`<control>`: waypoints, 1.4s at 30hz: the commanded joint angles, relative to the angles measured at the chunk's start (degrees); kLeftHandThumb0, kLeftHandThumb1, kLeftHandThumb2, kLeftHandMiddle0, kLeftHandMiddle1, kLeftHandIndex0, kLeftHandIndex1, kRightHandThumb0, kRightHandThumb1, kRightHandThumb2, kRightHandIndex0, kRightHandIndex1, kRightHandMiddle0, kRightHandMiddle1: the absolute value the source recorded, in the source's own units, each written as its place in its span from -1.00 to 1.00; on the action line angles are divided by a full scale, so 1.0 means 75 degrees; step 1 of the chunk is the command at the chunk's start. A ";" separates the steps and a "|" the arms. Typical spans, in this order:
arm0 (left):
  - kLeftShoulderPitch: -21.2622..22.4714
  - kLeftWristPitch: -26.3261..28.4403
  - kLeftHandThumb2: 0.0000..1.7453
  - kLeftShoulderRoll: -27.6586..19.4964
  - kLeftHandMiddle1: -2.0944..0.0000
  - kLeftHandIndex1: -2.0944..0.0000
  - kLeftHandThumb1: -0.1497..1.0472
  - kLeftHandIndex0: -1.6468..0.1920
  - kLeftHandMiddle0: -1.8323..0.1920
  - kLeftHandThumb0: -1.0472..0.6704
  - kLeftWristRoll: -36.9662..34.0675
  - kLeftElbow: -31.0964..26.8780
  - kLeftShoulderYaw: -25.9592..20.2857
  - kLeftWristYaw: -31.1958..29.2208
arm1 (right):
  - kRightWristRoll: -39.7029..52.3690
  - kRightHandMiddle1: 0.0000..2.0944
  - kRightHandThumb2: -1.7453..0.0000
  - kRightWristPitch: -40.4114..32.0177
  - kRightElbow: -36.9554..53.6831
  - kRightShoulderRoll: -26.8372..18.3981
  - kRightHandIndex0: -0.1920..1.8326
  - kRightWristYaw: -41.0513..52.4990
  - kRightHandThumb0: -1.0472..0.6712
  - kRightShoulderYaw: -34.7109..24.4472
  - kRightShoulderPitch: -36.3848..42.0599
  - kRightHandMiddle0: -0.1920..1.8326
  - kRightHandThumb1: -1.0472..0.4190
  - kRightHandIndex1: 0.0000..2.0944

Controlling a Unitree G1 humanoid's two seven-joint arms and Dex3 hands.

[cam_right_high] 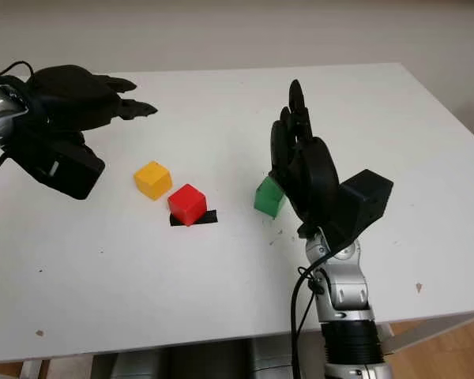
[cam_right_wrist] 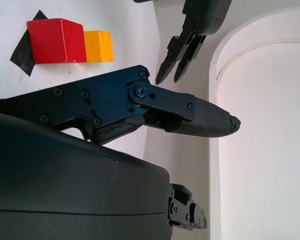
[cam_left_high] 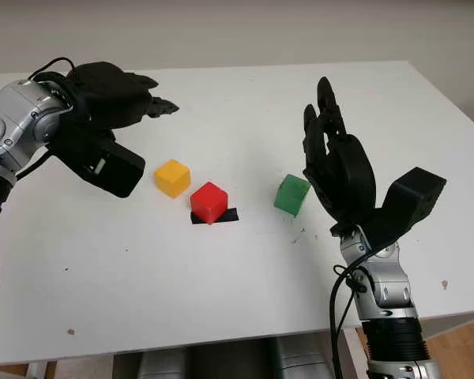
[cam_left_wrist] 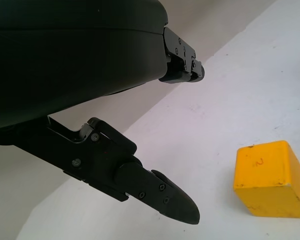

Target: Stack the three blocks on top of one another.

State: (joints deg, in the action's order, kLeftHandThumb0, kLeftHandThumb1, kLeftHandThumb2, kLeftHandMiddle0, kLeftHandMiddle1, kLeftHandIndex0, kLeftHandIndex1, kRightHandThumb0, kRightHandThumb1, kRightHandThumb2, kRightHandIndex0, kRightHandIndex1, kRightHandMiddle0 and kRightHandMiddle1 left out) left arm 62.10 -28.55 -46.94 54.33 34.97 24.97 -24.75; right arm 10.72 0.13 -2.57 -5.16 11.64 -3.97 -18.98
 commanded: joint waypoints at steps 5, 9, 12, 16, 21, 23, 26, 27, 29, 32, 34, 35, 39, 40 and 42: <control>0.0356 -0.0205 -0.93 0.0290 0.96 0.95 0.58 0.59 0.76 -0.60 -0.0474 0.0543 0.0010 -0.0028 | 0.0010 -1.00 0.24 0.0074 0.0036 -0.0014 -1.00 0.0029 -0.60 -0.0018 -0.0034 -1.00 -1.00 -1.00; 0.0260 -0.0377 -0.93 0.0461 0.95 0.93 0.61 0.53 0.75 -0.61 -0.0662 0.0787 0.0042 0.0111 | 0.0029 -1.00 0.24 0.0058 0.0068 -0.0005 -1.00 0.0003 -0.61 -0.0043 0.0000 -1.00 -1.00 -1.00; 0.0227 -0.0394 -0.93 0.0559 0.95 0.93 0.61 0.51 0.75 -0.60 -0.0712 0.0941 0.0095 0.0151 | 0.0043 -1.00 0.24 0.0065 0.0090 -0.0029 -1.00 0.0025 -0.62 -0.0047 0.0043 -1.00 -1.00 -1.00; 0.0190 -0.0345 -0.93 0.0683 0.95 0.93 0.63 0.49 0.75 -0.60 -0.0672 0.1140 0.0199 0.0267 | 0.0063 -1.00 0.24 0.0034 0.0132 -0.0025 -1.00 0.0014 -0.62 -0.0064 0.0090 -1.00 -1.00 -1.00; 0.0103 -0.0172 -0.94 0.0746 0.95 0.92 0.63 0.46 0.75 -0.58 -0.0573 0.1211 0.0352 0.0314 | 0.0045 -1.00 0.24 0.0014 0.0195 -0.0039 -1.00 0.0007 -0.63 -0.0057 0.0124 -1.00 -1.00 -1.00; 0.0053 -0.0140 -0.94 0.0737 0.95 0.92 0.62 0.44 0.75 -0.55 -0.0575 0.1207 0.0403 0.0290 | 0.0057 -1.00 0.24 0.0006 0.0207 -0.0042 -1.00 0.0016 -0.63 -0.0061 0.0129 -1.00 -1.00 -1.00; -0.0004 -0.0145 -0.94 0.0706 0.95 0.92 0.61 0.43 0.75 -0.54 -0.0544 0.1196 0.0497 0.0272 | 0.0074 -1.00 0.24 0.0000 0.0201 -0.0043 -1.00 0.0030 -0.62 -0.0067 0.0124 -1.00 -1.00 -1.00; -0.0012 -0.0130 -0.94 0.0701 0.95 0.92 0.62 0.43 0.75 -0.54 -0.0515 0.1187 0.0531 0.0271 | 0.0074 -1.00 0.24 -0.0001 0.0201 -0.0044 -1.00 0.0031 -0.62 -0.0066 0.0121 -1.00 -1.00 -1.00; -0.0043 -0.0107 -0.94 0.0705 0.94 0.93 0.62 0.43 0.74 -0.55 -0.0465 0.1190 0.0586 0.0337 | 0.0098 -1.00 0.24 0.0000 0.0189 -0.0050 -1.00 0.0064 -0.62 -0.0065 0.0111 -1.00 -1.00 -1.00; -0.0084 -0.0153 -0.94 0.0707 0.94 0.93 0.61 0.41 0.72 -0.53 -0.0419 0.1227 0.0639 0.0520 | 0.0109 -1.00 0.24 -0.0025 0.0204 -0.0038 -1.00 0.0060 -0.62 -0.0065 0.0110 -1.00 -1.00 -1.00; -0.0102 -0.0237 -0.94 0.0711 0.94 0.92 0.60 0.38 0.71 -0.52 -0.0384 0.1329 0.0682 0.0733 | 0.0114 -1.00 0.25 -0.0037 0.0222 -0.0051 -1.00 0.0081 -0.63 -0.0060 0.0115 -1.00 -1.00 -1.00; -0.0101 -0.0267 -0.94 0.0714 0.94 0.92 0.60 0.37 0.71 -0.52 -0.0372 0.1378 0.0705 0.0810 | 0.0115 -1.00 0.24 -0.0050 0.0233 -0.0060 -1.00 0.0090 -0.63 -0.0057 0.0118 -1.00 -1.00 -1.00; -0.0078 -0.0276 -0.94 0.0752 0.94 0.92 0.61 0.36 0.70 -0.53 -0.0293 0.1522 0.0811 0.0969 | 0.0098 -1.00 0.25 -0.0077 0.0261 -0.0054 -1.00 0.0061 -0.64 -0.0069 0.0120 -1.00 -1.00 -1.00; -0.0073 -0.0286 -0.94 0.0758 0.94 0.92 0.61 0.35 0.70 -0.53 -0.0291 0.1550 0.0825 0.0998 | 0.0092 -1.00 0.25 -0.0093 0.0274 -0.0051 -1.00 0.0046 -0.64 -0.0069 0.0121 -1.00 -1.00 -1.00; -0.0065 -0.0293 -0.94 0.0793 0.94 0.93 0.62 0.35 0.70 -0.53 -0.0329 0.1630 0.0843 0.0995 | 0.0088 -1.00 0.26 -0.0134 0.0305 -0.0056 -1.00 0.0032 -0.64 -0.0066 0.0128 -1.00 -1.00 -1.00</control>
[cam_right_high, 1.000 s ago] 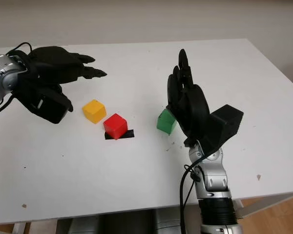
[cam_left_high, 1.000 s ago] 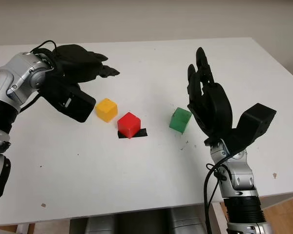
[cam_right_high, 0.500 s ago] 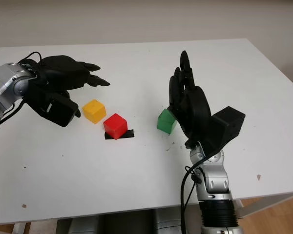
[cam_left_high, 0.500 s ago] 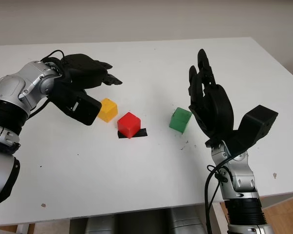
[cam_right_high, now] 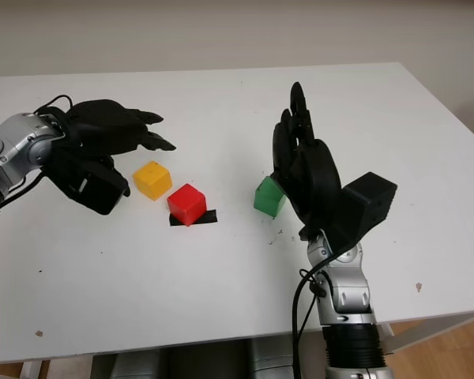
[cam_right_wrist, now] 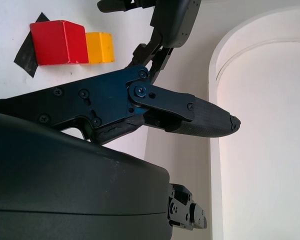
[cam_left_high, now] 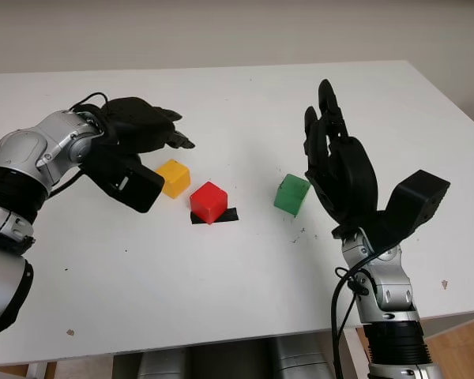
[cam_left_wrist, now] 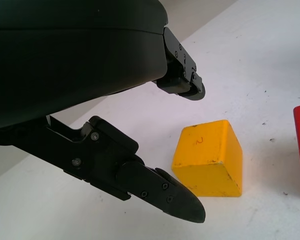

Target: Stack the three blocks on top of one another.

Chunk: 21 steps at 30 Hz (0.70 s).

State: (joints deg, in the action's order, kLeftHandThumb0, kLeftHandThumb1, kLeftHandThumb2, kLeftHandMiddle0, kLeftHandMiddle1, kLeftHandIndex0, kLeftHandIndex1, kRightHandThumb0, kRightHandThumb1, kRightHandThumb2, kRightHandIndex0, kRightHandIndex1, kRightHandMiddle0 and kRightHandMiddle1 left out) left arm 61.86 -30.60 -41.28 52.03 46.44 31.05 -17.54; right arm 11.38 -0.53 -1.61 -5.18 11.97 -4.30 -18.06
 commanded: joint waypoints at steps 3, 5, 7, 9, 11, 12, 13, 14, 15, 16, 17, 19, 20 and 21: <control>-0.0024 -0.0003 -0.93 0.0092 0.95 0.93 0.63 0.34 0.71 -0.54 -0.0029 0.0198 0.0068 0.0043 | 0.0002 -1.00 0.25 -0.0087 0.0218 -0.0054 -1.00 -0.0016 -0.63 -0.0020 0.0026 -1.00 -1.00 -1.00; -0.0043 -0.0013 -0.94 0.0137 0.95 0.93 0.63 0.33 0.71 -0.55 -0.0005 0.0279 0.0087 0.0167 | 0.0019 -1.00 0.25 -0.0082 0.0228 -0.0045 -1.00 -0.0008 -0.63 -0.0026 0.0038 -1.00 -1.00 -1.00; -0.0051 0.0043 -0.93 0.0181 0.95 0.93 0.64 0.32 0.71 -0.58 0.0030 0.0310 0.0117 0.0199 | 0.0038 -1.00 0.26 -0.0060 0.0213 -0.0050 -1.00 0.0016 -0.63 -0.0036 0.0041 -1.00 -1.00 -1.00; -0.0061 0.0105 -0.93 0.0209 0.95 0.93 0.66 0.31 0.72 -0.58 0.0053 0.0305 0.0143 0.0194 | 0.0065 -1.00 0.26 -0.0052 0.0204 -0.0064 -1.00 0.0053 -0.63 -0.0048 0.0043 -1.00 -1.00 -1.00; -0.0079 0.0142 -0.93 0.0222 0.95 0.93 0.67 0.31 0.72 -0.58 0.0055 0.0295 0.0158 0.0186 | 0.0078 -1.00 0.26 -0.0074 0.0228 -0.0066 -1.00 0.0059 -0.63 -0.0055 0.0054 -1.00 -1.00 -1.00; -0.0079 0.0147 -0.93 0.0230 0.95 0.93 0.67 0.31 0.72 -0.58 0.0056 0.0312 0.0170 0.0195 | 0.0079 -1.00 0.26 -0.0084 0.0238 -0.0066 -1.00 0.0060 -0.63 -0.0057 0.0058 -1.00 -1.00 -1.00; -0.0076 0.0154 -0.93 0.0241 0.95 0.93 0.68 0.31 0.72 -0.58 0.0065 0.0338 0.0187 0.0216 | 0.0079 -1.00 0.26 -0.0086 0.0238 -0.0065 -1.00 0.0057 -0.63 -0.0061 0.0055 -1.00 -1.00 -1.00; -0.0083 0.0160 -0.93 0.0249 0.95 0.93 0.68 0.31 0.72 -0.58 0.0056 0.0349 0.0194 0.0221 | 0.0086 -1.00 0.26 -0.0092 0.0251 -0.0060 -1.00 0.0054 -0.63 -0.0065 0.0063 -1.00 -1.00 -1.00; -0.0088 0.0153 -0.93 0.0272 0.95 0.93 0.69 0.30 0.72 -0.58 0.0014 0.0399 0.0184 0.0221 | 0.0090 -1.00 0.26 -0.0075 0.0244 -0.0063 -1.00 0.0065 -0.63 -0.0069 0.0065 -1.00 -1.00 -1.00; -0.0092 0.0143 -0.93 0.0300 0.95 0.93 0.70 0.30 0.72 -0.57 -0.0032 0.0465 0.0170 0.0225 | 0.0079 -1.00 0.25 -0.0080 0.0257 -0.0059 -1.00 0.0047 -0.62 -0.0069 0.0070 -1.00 -1.00 -1.00; -0.0090 0.0126 -0.93 0.0327 0.95 0.93 0.70 0.30 0.72 -0.57 -0.0060 0.0538 0.0165 0.0251 | 0.0081 -1.00 0.25 -0.0092 0.0264 -0.0058 -1.00 0.0043 -0.63 -0.0070 0.0071 -1.00 -1.00 -1.00; -0.0082 0.0125 -0.93 0.0355 0.95 0.93 0.71 0.29 0.72 -0.58 -0.0073 0.0624 0.0178 0.0280 | 0.0087 -1.00 0.25 -0.0099 0.0290 -0.0056 -1.00 0.0042 -0.63 -0.0071 0.0087 -1.00 -1.00 -1.00; -0.0075 0.0134 -0.93 0.0367 0.95 0.93 0.71 0.29 0.72 -0.59 -0.0064 0.0658 0.0190 0.0296 | 0.0096 -1.00 0.25 -0.0098 0.0296 -0.0051 -1.00 0.0043 -0.63 -0.0075 0.0091 -1.00 -1.00 -1.00; -0.0065 0.0142 -0.93 0.0378 0.95 0.93 0.72 0.29 0.72 -0.59 -0.0057 0.0686 0.0200 0.0291 | 0.0095 -1.00 0.25 -0.0101 0.0306 -0.0049 -1.00 0.0035 -0.63 -0.0078 0.0096 -1.00 -1.00 -1.00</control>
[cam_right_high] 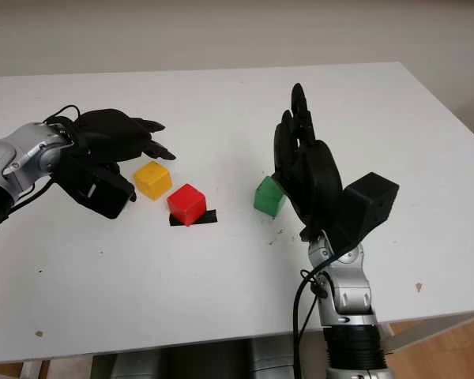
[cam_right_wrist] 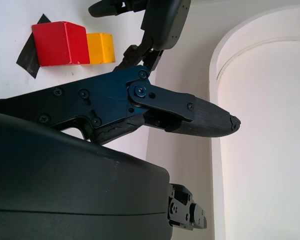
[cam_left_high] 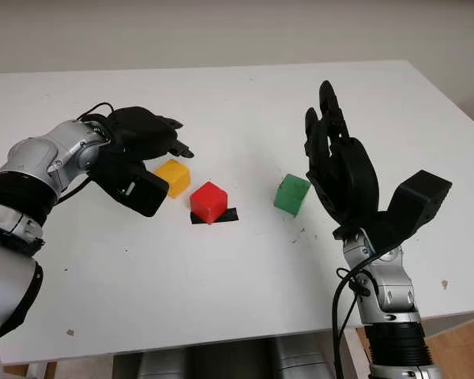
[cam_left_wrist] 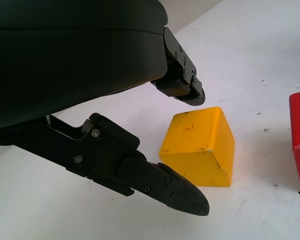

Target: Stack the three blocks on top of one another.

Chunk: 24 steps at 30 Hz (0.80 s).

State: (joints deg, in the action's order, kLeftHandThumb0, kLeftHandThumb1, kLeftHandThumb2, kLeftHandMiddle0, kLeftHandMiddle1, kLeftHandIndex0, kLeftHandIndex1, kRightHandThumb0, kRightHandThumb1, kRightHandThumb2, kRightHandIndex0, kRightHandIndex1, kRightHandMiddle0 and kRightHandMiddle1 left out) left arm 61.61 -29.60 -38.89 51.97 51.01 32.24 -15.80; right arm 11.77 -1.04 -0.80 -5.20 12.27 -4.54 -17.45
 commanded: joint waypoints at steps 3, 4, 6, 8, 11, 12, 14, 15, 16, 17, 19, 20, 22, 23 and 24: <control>-0.0019 0.0000 -0.93 0.0087 0.94 0.93 0.72 0.28 0.71 -0.61 -0.0025 0.0152 0.0071 0.0100 | 0.0057 -1.00 0.26 -0.0030 0.0214 -0.0038 -1.00 -0.0011 -0.64 -0.0058 0.0016 -1.00 -1.00 -1.00; -0.0017 -0.0011 -0.93 0.0090 0.94 0.93 0.72 0.27 0.70 -0.61 -0.0013 0.0168 0.0083 0.0125 | 0.0075 -1.00 0.28 -0.0038 0.0224 -0.0025 -1.00 -0.0015 -0.64 -0.0064 0.0017 -1.00 -1.00 -1.00; -0.0023 -0.0008 -0.94 0.0099 0.94 0.92 0.72 0.26 0.70 -0.60 -0.0016 0.0193 0.0090 0.0146 | 0.0081 -1.00 0.28 -0.0056 0.0244 -0.0019 -1.00 -0.0021 -0.64 -0.0058 0.0026 -1.00 -1.00 -1.00; -0.0030 0.0011 -0.94 0.0107 0.95 0.92 0.72 0.25 0.70 -0.58 -0.0024 0.0198 0.0093 0.0143 | 0.0056 -1.00 0.28 -0.0064 0.0260 -0.0028 -1.00 -0.0026 -0.64 -0.0038 0.0038 -1.00 -1.00 -1.00; -0.0038 0.0006 -0.94 0.0110 0.94 0.92 0.72 0.23 0.70 -0.56 0.0002 0.0201 0.0116 0.0213 | 0.0025 -1.00 0.27 -0.0028 0.0241 -0.0025 -1.00 -0.0028 -0.63 -0.0020 0.0047 -1.00 -1.00 -1.00; -0.0040 -0.0004 -0.94 0.0109 0.94 0.92 0.72 0.23 0.70 -0.56 0.0003 0.0205 0.0119 0.0246 | 0.0018 -1.00 0.27 -0.0028 0.0240 -0.0020 -1.00 -0.0035 -0.63 -0.0019 0.0049 -1.00 -1.00 -1.00; -0.0037 0.0008 -0.94 0.0121 0.94 0.91 0.72 0.21 0.69 -0.55 -0.0007 0.0222 0.0125 0.0261 | 0.0027 -1.00 0.26 -0.0026 0.0232 -0.0018 -1.00 -0.0028 -0.63 -0.0026 0.0052 -1.00 -1.00 -1.00; -0.0034 0.0011 -0.94 0.0126 0.94 0.91 0.72 0.21 0.69 -0.55 -0.0003 0.0229 0.0132 0.0276 | 0.0029 -1.00 0.26 -0.0023 0.0228 -0.0017 -1.00 -0.0026 -0.64 -0.0029 0.0053 -1.00 -1.00 -1.00; -0.0029 0.0016 -0.94 0.0134 0.94 0.91 0.72 0.20 0.69 -0.54 0.0012 0.0242 0.0145 0.0295 | 0.0035 -1.00 0.26 -0.0014 0.0223 -0.0015 -1.00 -0.0022 -0.63 -0.0032 0.0053 -1.00 -1.00 -1.00; -0.0030 -0.0012 -0.94 0.0133 0.94 0.90 0.73 0.19 0.69 -0.54 0.0040 0.0247 0.0166 0.0364 | 0.0035 -1.00 0.26 -0.0030 0.0246 -0.0017 -1.00 -0.0027 -0.63 -0.0031 0.0060 -1.00 -1.00 -1.00; -0.0028 -0.0056 -0.93 0.0130 0.94 0.90 0.73 0.17 0.68 -0.54 0.0081 0.0263 0.0202 0.0479 | 0.0020 -1.00 0.26 -0.0033 0.0271 -0.0027 -1.00 -0.0029 -0.63 -0.0024 0.0069 -1.00 -1.00 -1.00; -0.0022 -0.0071 -0.93 0.0130 0.94 0.89 0.74 0.16 0.68 -0.53 0.0092 0.0276 0.0219 0.0517 | 0.0015 -1.00 0.26 -0.0015 0.0266 -0.0034 -1.00 -0.0020 -0.63 -0.0024 0.0070 -1.00 -1.00 -1.00; -0.0002 -0.0056 -0.93 0.0145 0.94 0.88 0.76 0.14 0.68 -0.51 0.0110 0.0308 0.0246 0.0537 | 0.0025 -1.00 0.26 -0.0018 0.0263 -0.0037 -1.00 -0.0016 -0.63 -0.0034 0.0065 -1.00 -1.00 -1.00; 0.0008 -0.0048 -0.93 0.0153 0.94 0.88 0.77 0.12 0.67 -0.49 0.0119 0.0324 0.0257 0.0548 | 0.0037 -1.00 0.26 -0.0025 0.0265 -0.0035 -1.00 -0.0015 -0.63 -0.0040 0.0065 -1.00 -1.00 -1.00; 0.0021 -0.0042 -0.93 0.0162 0.94 0.87 0.78 0.11 0.66 -0.48 0.0147 0.0344 0.0278 0.0593 | 0.0044 -1.00 0.26 -0.0053 0.0277 -0.0034 -1.00 -0.0024 -0.63 -0.0045 0.0065 -1.00 -1.00 -1.00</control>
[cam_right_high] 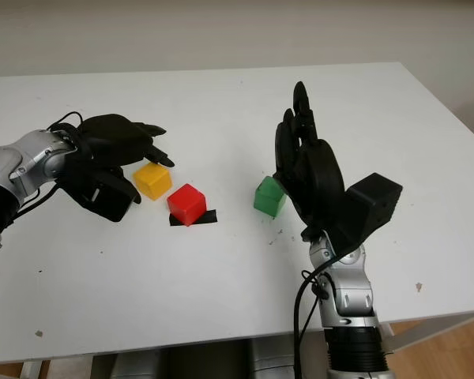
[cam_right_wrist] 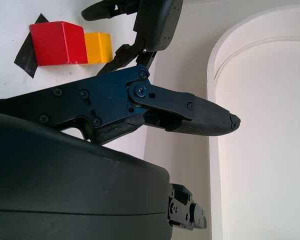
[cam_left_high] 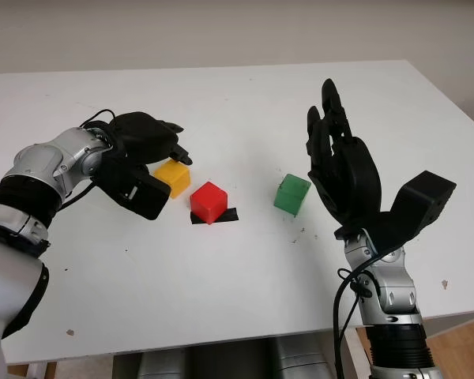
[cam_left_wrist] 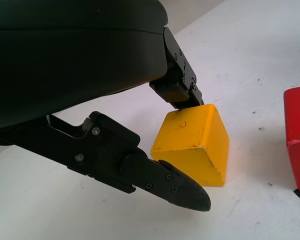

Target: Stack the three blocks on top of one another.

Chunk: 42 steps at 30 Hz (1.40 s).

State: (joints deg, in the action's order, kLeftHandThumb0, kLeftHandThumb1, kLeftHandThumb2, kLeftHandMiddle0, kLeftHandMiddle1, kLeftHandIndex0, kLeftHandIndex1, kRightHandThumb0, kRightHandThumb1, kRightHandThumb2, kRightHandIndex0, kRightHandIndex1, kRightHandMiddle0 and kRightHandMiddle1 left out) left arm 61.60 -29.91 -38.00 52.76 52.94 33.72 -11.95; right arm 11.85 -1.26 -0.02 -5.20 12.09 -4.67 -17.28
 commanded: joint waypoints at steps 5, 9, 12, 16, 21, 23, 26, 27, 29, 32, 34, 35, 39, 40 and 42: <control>0.0040 -0.0013 -0.92 0.0091 0.93 0.82 0.82 0.03 0.63 -0.40 0.0094 0.0204 0.0115 0.0300 | 0.0060 -1.00 0.26 -0.0070 0.0206 -0.0013 -1.00 -0.0041 -0.62 -0.0049 0.0045 -1.00 -1.00 -1.00; 0.0052 -0.0015 -0.94 0.0105 0.95 0.41 0.87 0.21 0.60 -0.35 0.0106 0.0263 0.0157 0.0383 | 0.0072 -1.00 0.28 -0.0085 0.0233 -0.0007 -1.00 -0.0064 -0.63 -0.0049 0.0045 -1.00 -1.00 -1.00; 0.0058 -0.0007 -0.94 0.0114 0.94 0.29 0.89 0.26 0.59 -0.34 0.0136 0.0309 0.0204 0.0489 | 0.0080 -1.00 0.28 -0.0070 0.0219 -0.0017 -1.00 -0.0050 -0.63 -0.0049 0.0029 -1.00 -1.00 -1.00; 0.0064 0.0116 -0.94 0.0167 0.94 0.25 0.89 0.25 0.57 -0.36 0.0270 0.0360 0.0292 0.0562 | 0.0097 -1.00 0.28 -0.0121 0.0243 -0.0012 -1.00 -0.0081 -0.63 -0.0063 0.0025 -1.00 -1.00 -1.00; 0.0041 0.0165 -0.94 0.0205 0.94 0.07 0.87 0.27 0.53 -0.34 0.0376 0.0395 0.0377 0.0742 | 0.0093 -1.00 0.28 -0.0149 0.0279 -0.0038 -1.00 -0.0088 -0.63 -0.0061 0.0046 -1.00 -1.00 -1.00; 0.0020 0.0130 -0.94 0.0176 0.93 0.00 0.86 0.27 0.50 -0.30 0.0411 0.0374 0.0400 0.0884 | 0.0076 -1.00 0.28 -0.0119 0.0276 -0.0040 -1.00 -0.0093 -0.63 -0.0059 0.0053 -1.00 -1.00 -1.00; 0.0047 0.0072 -0.94 0.0078 0.93 -0.04 0.85 0.25 0.49 -0.27 0.0530 0.0328 0.0470 0.1094 | 0.0076 -1.00 0.27 -0.0108 0.0281 -0.0028 -1.00 -0.0106 -0.63 -0.0057 0.0062 -1.00 -1.00 -1.00; 0.0065 0.0049 -0.94 0.0046 0.93 -0.06 0.84 0.26 0.48 -0.27 0.0559 0.0317 0.0490 0.1138 | 0.0079 -1.00 0.27 -0.0114 0.0288 -0.0020 -1.00 -0.0117 -0.62 -0.0055 0.0065 -1.00 -1.00 -1.00; 0.0109 0.0011 -0.94 -0.0053 0.93 -0.09 0.84 0.27 0.46 -0.26 0.0598 0.0206 0.0505 0.1107 | 0.0085 -1.00 0.27 -0.0104 0.0279 -0.0017 -1.00 -0.0109 -0.62 -0.0048 0.0068 -1.00 -1.00 -1.00; 0.0179 0.0031 -0.94 -0.0267 0.94 0.00 0.80 0.23 0.45 -0.25 0.0628 -0.0235 0.0459 0.0737 | 0.0059 -1.00 0.27 -0.0081 0.0262 -0.0021 -1.00 -0.0098 -0.63 -0.0023 0.0079 -1.00 -1.00 -1.00; 0.0212 -0.0045 -0.94 -0.0453 0.94 0.01 0.78 0.21 0.44 -0.26 0.0588 -0.0623 0.0381 0.0428 | 0.0056 -1.00 0.26 -0.0065 0.0257 -0.0003 -1.00 -0.0091 -0.63 -0.0003 0.0081 -1.00 -1.00 -1.00; 0.0206 -0.0052 -0.94 -0.0516 0.94 -0.06 0.78 0.24 0.43 -0.27 0.0566 -0.0775 0.0346 0.0304 | 0.0060 -1.00 0.26 -0.0053 0.0253 0.0006 -1.00 -0.0083 -0.63 0.0004 0.0081 -1.00 -1.00 -1.00; 0.0203 0.0042 -0.93 -0.0744 0.95 -0.12 0.81 0.27 0.43 -0.27 0.0238 -0.1579 0.0046 -0.0685 | 0.0009 -1.00 0.26 -0.0064 0.0251 0.0033 -1.00 -0.0121 -0.64 0.0046 0.0081 -1.00 -1.00 -1.00; 0.0200 0.0033 -0.93 -0.0785 0.95 -0.12 0.81 0.28 0.43 -0.27 0.0100 -0.1752 -0.0066 -0.0891 | -0.0004 -1.00 0.26 -0.0050 0.0246 0.0039 -1.00 -0.0125 -0.63 0.0058 0.0082 -1.00 -1.00 -1.00; 0.0232 0.0023 -0.94 -0.0861 0.95 -0.13 0.80 0.27 0.43 -0.28 -0.0176 -0.2109 -0.0276 -0.1383 | -0.0044 -1.00 0.25 -0.0002 0.0222 0.0058 -1.00 -0.0145 -0.63 0.0081 0.0085 -1.00 -1.00 -1.00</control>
State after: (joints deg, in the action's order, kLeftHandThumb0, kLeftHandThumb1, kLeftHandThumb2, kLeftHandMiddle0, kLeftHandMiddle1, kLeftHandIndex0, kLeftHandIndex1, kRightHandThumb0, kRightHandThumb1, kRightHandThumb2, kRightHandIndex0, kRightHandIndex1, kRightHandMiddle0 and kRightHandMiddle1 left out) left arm 61.66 -29.75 -43.41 52.65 39.23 33.20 -20.92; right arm 11.64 -2.01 0.72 -5.01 11.19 -4.17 -16.59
